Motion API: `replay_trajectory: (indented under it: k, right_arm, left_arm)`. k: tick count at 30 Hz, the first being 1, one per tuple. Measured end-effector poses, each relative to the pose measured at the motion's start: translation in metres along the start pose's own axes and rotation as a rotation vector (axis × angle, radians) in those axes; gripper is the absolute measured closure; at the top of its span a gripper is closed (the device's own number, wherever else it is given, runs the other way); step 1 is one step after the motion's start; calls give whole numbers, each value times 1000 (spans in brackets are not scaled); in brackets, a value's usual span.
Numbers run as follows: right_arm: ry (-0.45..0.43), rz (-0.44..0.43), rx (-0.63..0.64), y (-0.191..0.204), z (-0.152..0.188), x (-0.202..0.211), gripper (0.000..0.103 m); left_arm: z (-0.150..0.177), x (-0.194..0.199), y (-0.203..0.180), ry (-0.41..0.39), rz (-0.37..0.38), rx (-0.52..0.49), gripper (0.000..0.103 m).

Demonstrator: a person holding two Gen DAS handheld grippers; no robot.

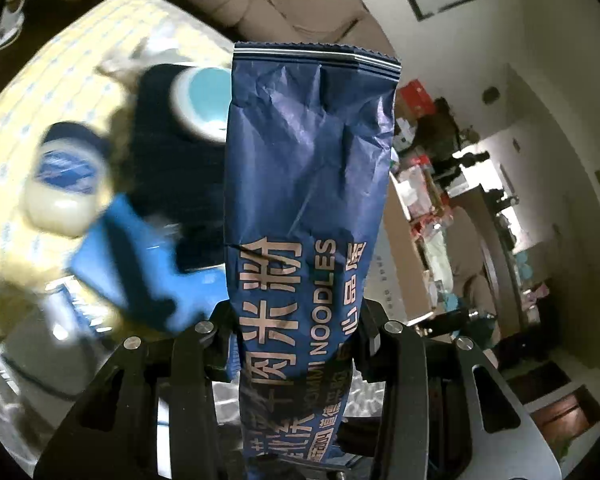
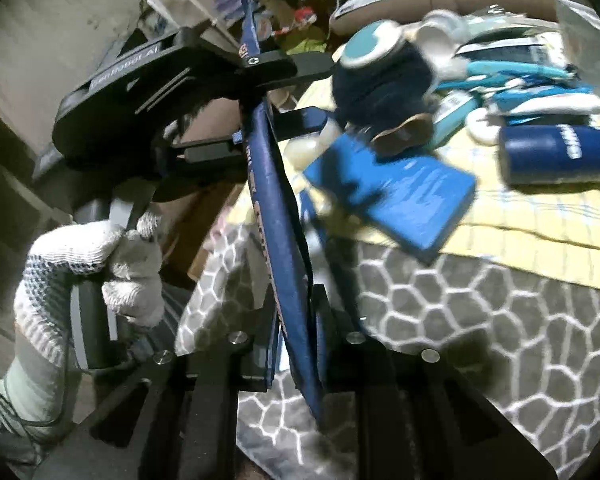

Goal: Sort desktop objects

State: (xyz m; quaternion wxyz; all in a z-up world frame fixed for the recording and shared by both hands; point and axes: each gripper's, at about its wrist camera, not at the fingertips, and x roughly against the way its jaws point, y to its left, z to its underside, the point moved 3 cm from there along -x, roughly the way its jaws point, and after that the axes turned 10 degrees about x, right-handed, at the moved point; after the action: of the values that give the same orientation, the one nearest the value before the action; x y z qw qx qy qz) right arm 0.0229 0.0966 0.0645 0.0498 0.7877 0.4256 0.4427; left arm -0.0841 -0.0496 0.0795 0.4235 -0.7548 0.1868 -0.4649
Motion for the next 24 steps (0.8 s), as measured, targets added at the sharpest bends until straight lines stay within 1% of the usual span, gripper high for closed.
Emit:
replay_trajectory:
  k: [3,5,8,11,14,16,19,21,22,24]
  right_arm:
    - [-55,6,-29,-23,-8,40,89]
    - [-99,34,-38,-41,-16,77,89]
    - [-141,93,-54,-65,-30,128,89]
    - [-155,158,-81,-97,-40,182,89]
    - [-143,238,-113,-145,-48,230,89]
    - [-131,291,-144,-181,-49,257,89]
    - [-118,338,-195,-228,-47,283,88]
    - [-99,366,-207,-255,-40,293,88]
    - [-85,375,-213,-269,-39,299,88]
    - [-65,391,-224,-293,-36,300,88]
  left_arm:
    - [4,-25,-48,42,16,-40,64]
    - [5,-39,-81,62,32,-65,64]
    - [8,-74,-143,105,63,-119,64]
    - [14,-121,-203,156,104,-146,64]
    - [17,-177,-249,208,140,-142,64]
    - [18,-215,-271,243,165,-122,64]
    - [19,-264,-291,282,181,-91,64]
    - [20,-293,-295,302,169,-88,64]
    - [20,-308,-296,309,152,-88,64]
    - [19,-334,-292,324,126,-74,64]
